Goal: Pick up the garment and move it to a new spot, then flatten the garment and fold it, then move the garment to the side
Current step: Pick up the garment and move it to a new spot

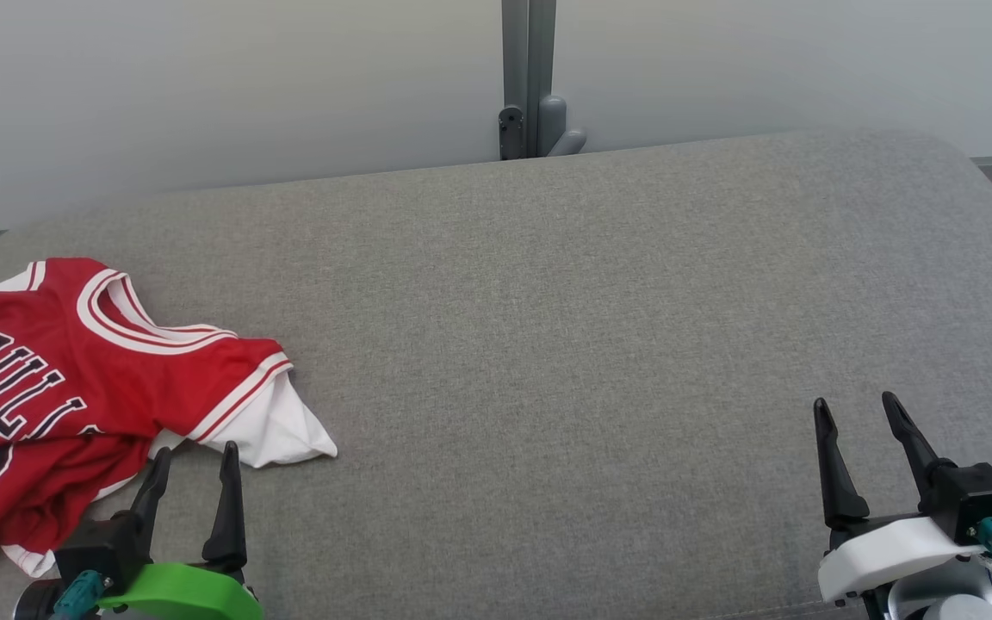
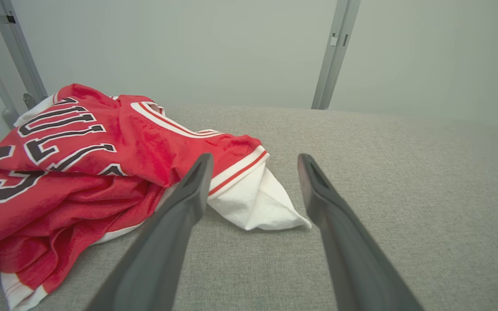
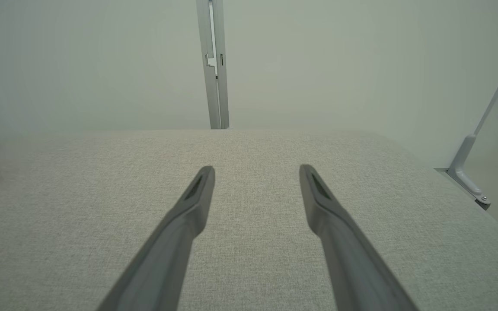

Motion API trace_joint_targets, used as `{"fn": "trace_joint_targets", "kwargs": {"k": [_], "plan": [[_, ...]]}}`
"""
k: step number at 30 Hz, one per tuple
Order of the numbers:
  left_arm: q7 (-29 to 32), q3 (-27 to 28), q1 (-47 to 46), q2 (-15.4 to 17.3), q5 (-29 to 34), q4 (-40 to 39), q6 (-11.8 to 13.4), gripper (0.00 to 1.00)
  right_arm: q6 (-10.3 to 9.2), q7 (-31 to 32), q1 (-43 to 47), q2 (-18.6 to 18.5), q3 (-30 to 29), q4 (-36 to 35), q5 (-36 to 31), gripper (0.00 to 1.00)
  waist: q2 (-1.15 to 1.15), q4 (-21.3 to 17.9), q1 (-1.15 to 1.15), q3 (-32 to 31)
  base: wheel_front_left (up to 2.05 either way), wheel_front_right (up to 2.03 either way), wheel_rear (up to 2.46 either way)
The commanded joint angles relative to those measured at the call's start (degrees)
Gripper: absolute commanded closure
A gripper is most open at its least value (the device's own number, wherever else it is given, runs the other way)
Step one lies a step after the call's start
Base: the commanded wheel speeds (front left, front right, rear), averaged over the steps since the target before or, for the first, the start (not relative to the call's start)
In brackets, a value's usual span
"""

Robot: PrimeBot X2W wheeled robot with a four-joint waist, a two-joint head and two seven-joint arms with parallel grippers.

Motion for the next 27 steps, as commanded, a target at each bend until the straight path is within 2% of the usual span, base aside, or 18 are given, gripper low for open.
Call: {"fn": "trace_joint_targets", "kwargs": {"k": [1, 15, 27], "plan": [[-0.41, 0.04, -0.48, 0.35, 1.36, 0.0, -0.16, 0.0, 0.0, -0.66, 0.6, -0.2, -0.1, -0.17, -1.37, 0.0, 0.53, -0.04, 0.0, 0.0, 0.0, 0.0, 0.0], [-1.93, -0.31, 0.21, 0.9, 6.57, 0.95, -0.18, 0.0, 0.0, -2.02, 1.48, -0.29, -0.14, -0.32, -7.09, 0.0, 0.6, -0.22, 0.0, -0.57, 0.0, 0.0, 0.0], [-1.85, -0.3, 0.1, 0.96, 6.39, 0.95, -0.18, 0.0, -0.01, -1.96, 1.58, -0.38, -0.29, -0.31, -6.85, 0.0, 0.6, 0.18, 0.0, -0.84, 0.0, 0.0, 0.0]]}}
